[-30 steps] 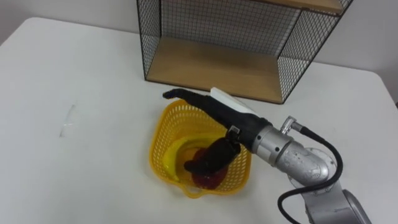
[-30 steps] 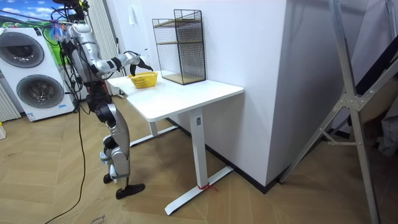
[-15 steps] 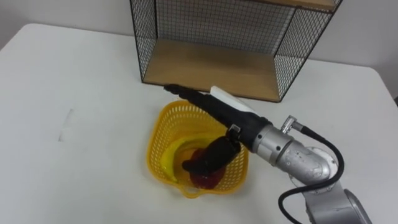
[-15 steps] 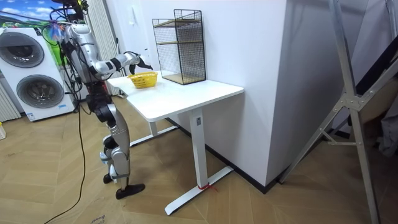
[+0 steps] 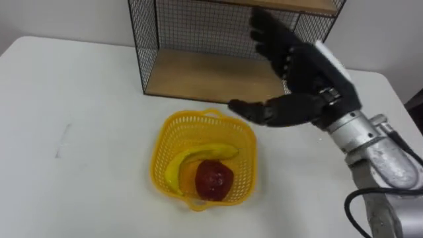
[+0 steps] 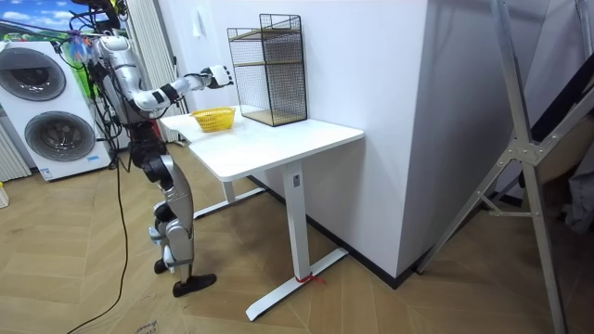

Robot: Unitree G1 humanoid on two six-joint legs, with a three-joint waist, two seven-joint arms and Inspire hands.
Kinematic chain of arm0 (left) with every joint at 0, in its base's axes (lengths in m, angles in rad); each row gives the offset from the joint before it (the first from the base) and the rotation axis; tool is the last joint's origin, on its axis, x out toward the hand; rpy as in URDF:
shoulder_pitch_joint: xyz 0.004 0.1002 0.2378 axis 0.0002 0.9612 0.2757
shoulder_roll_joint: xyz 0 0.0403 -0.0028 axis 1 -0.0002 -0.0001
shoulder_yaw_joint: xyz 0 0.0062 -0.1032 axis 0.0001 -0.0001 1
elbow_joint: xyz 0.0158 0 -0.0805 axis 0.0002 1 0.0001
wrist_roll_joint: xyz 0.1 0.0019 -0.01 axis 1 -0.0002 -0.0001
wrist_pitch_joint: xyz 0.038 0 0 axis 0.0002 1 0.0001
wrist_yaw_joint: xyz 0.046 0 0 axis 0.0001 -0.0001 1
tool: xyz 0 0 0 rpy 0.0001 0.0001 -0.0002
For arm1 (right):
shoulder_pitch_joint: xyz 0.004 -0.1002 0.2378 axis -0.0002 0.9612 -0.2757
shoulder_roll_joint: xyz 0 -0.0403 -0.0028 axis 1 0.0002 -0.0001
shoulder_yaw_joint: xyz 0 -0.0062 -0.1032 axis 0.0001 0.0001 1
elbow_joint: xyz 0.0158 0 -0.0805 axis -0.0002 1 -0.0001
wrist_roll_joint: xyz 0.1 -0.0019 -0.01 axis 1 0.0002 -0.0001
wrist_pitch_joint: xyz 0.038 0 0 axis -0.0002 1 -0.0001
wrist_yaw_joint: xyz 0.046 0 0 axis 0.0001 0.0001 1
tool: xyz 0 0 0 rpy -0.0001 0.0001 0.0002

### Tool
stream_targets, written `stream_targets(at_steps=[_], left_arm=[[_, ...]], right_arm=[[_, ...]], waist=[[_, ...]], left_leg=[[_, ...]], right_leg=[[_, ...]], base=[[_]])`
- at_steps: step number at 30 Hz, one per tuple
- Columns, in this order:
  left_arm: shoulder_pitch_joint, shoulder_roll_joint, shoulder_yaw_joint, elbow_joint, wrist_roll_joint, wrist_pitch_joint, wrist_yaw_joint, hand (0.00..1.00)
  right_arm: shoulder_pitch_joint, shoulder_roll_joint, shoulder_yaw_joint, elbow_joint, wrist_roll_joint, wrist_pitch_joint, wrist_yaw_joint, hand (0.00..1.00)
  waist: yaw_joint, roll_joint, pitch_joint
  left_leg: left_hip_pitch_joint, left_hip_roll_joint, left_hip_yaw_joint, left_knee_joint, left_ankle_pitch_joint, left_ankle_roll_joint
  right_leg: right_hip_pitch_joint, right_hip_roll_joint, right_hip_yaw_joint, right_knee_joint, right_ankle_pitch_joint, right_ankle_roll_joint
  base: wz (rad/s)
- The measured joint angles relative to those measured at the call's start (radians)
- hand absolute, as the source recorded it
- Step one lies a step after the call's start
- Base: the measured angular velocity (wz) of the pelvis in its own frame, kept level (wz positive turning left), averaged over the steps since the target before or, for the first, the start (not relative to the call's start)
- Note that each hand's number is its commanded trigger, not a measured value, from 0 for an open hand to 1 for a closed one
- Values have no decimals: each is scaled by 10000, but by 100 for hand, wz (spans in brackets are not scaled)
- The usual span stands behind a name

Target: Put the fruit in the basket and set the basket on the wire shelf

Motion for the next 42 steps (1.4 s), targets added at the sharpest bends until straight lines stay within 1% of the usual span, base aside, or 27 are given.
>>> stream_targets(at_steps=[2,4,5,7,8,10,13,14,15,16,17,19,20,21,22,23,24,25,26,28,31,34,36,37,39,41,42], left_arm=[[251,-52,578,52,-682,-13,170,0],[385,-55,1584,340,-1898,-54,515,0],[394,-55,1873,445,-2283,-73,607,0],[470,-51,2990,724,-3970,-147,1067,0],[471,-50,3340,788,-4305,-186,1195,0],[526,-11,4528,813,-5517,-296,1744,0],[541,37,5352,640,-6045,-419,2597,0],[540,39,5446,546,-6062,-443,2777,0],[540,39,5575,221,-6061,-449,3178,0],[449,45,5653,-298,-5997,-446,3602,0],[448,47,5717,-633,-5951,-447,3816,0],[507,49,6062,-2581,-5763,-463,4701,0],[511,50,6175,-3106,-5665,-499,4935,0],[463,51,6313,-4325,-5429,-557,5430,0],[444,52,6328,-5584,-5215,-753,5882,0],[443,52,6325,-6190,-5120,-891,6079,0],[444,55,6322,-7157,-4797,-1161,6450,0],[447,40,6317,-8132,-4612,-1260,6828,0],[461,37,6290,-8601,-4513,-1295,6986,0],[452,40,5997,-9920,-3719,-1595,7380,0],[306,42,5444,-11225,-3057,-1653,7527,0],[222,40,5084,-11895,-2952,-1774,7382,0],[231,19,4873,-12385,-2953,-1775,7224,0],[214,15,4650,-12804,-2953,-1791,7123,0],[199,6,4265,-13305,-2955,-1923,6850,0],[210,0,3825,-13488,-2992,-2109,6533,0],[259,-7,3408,-13494,-3142,-2185,6277,0]], right_arm=[[288,-11,-637,4,387,-147,-593,0],[1000,-18,-1223,-10,751,-256,-1188,0],[1128,-18,-1325,-10,890,-255,-1318,0],[1488,-17,-1655,-5,1225,-252,-1851,0],[1598,-17,-1768,-6,1309,-252,-1962,0],[2018,-24,-2025,-5,1615,-251,-2584,0],[2260,-23,-2034,143,1318,-252,-3138,0],[2263,-23,-2035,232,1253,-252,-3244,0],[2315,-23,-2063,357,1188,-248,-3490,0],[2403,-24,-2084,357,896,-250,-3753,0],[2422,-24,-2088,357,769,-250,-3856,0],[2518,-16,-2115,292,348,-292,-4202,0],[2571,-6,-2136,269,291,-324,-4246,0],[2707,32,-2173,267,87,-456,-4438,0],[2898,91,-2210,266,-14,-607,-4674,0],[3001,119,-2207,266,-36,-687,-4792,0],[3168,136,-2201,266,-295,-766,-4891,0],[3299,136,-2209,267,-399,-798,-4926,0],[3344,136,-2207,267,-417,-798,-4950,0],[3369,139,-2187,292,-407,-912,-4966,0],[3368,171,-1970,569,-452,-1180,-4952,0],[3370,178,-1717,789,-417,-1218,-4783,0],[3370,216,-1674,790,-420,-1231,-4698,0],[3361,219,-1570,791,-479,-1270,-4653,0],[3360,228,-1326,811,-506,-1383,-4445,0],[3334,226,-971,1187,-488,-1685,-4213,0],[3374,237,-770,1479,-294,-1703,-4034,0]], waist=[[-58,130,-66],[29,338,-122],[41,396,-125],[1,588,-155],[10,626,-147],[181,726,-97],[257,813,-74],[250,865,-47],[234,872,-46],[236,916,-89],[247,924,-98],[344,912,-118],[371,910,-118],[455,910,-122],[564,901,-124],[565,904,-126],[589,937,-129],[589,983,-136],[561,986,-141],[498,1035,-154],[451,1085,-146],[463,1095,-102],[431,1097,-98],[432,1082,-111],[378,990,-54],[271,888,-40],[231,839,-43]], left_leg=[[23,0,-45,-8,0,-1],[184,6,-7,-74,1,-2],[196,7,1,-88,1,-2],[207,-2,61,-88,2,-1],[215,-5,69,-90,2,-1],[293,-4,193,-91,2,-1],[343,-36,190,-79,2,-1],[345,-43,181,-76,1,0],[335,-67,104,-63,1,1],[308,-88,26,-78,-7,13],[288,-97,4,-86,-10,18],[169,-122,-22,-83,-8,37],[166,-123,-22,-88,-5,43],[165,-127,-21,-73,0,49],[165,-132,-17,-77,0,50],[174,-134,-10,-70,0,51],[183,-138,12,-71,-2,54],[195,-139,-4,-67,-10,68],[200,-141,-7,-67,-12,70],[204,-150,13,-72,-12,70],[186,-154,0,-55,-11,70],[178,-165,-2,-47,-11,70],[179,-178,12,-41,-11,70],[162,-188,11,-18,-11,70],[92,-193,-1,37,-11,70],[17,-208,-15,122,-11,70],[28,-222,-49,120,-11,70]], right_leg=[[74,-7,-62,-62,2,2],[186,7,-18,-79,-13,19],[183,11,33,-76,-13,19],[149,4,108,-60,-13,19],[149,3,114,-60,-14,19],[150,7,204,-22,-19,21],[130,-70,271,99,-128,46],[122,-101,264,115,-149,51],[95,-129,216,120,-165,70],[91,-120,133,143,-182,95],[78,-120,100,173,-186,99],[-15,-152,79,280,-197,89],[2,-154,70,279,-184,91],[12,-160,35,323,-154,86],[-20,-167,27,373,-155,87],[-26,-171,33,380,-155,88],[-36,-170,59,381,-156,89],[-48,-175,54,407,-158,94],[-46,-177,50,410,-161,99],[-48,-179,66,405,-165,105],[-37,-186,31,391,-180,118],[-43,-199,37,382,-195,125],[-132,-216,33,389,-218,136],[-194,-233,27,418,-237,137],[-201,-254,-42,414,-237,137],[-216,-284,-86,413,-243,146],[-200,-294,-93,401,-246,152]], base=[[7],[-2],[-10],[-8],[-7],[-13],[-2],[14],[19],[22],[13],[4],[0],[0],[0],[-6],[-8],[-9],[-5],[-3],[4],[2],[0],[0],[6],[8],[7]])
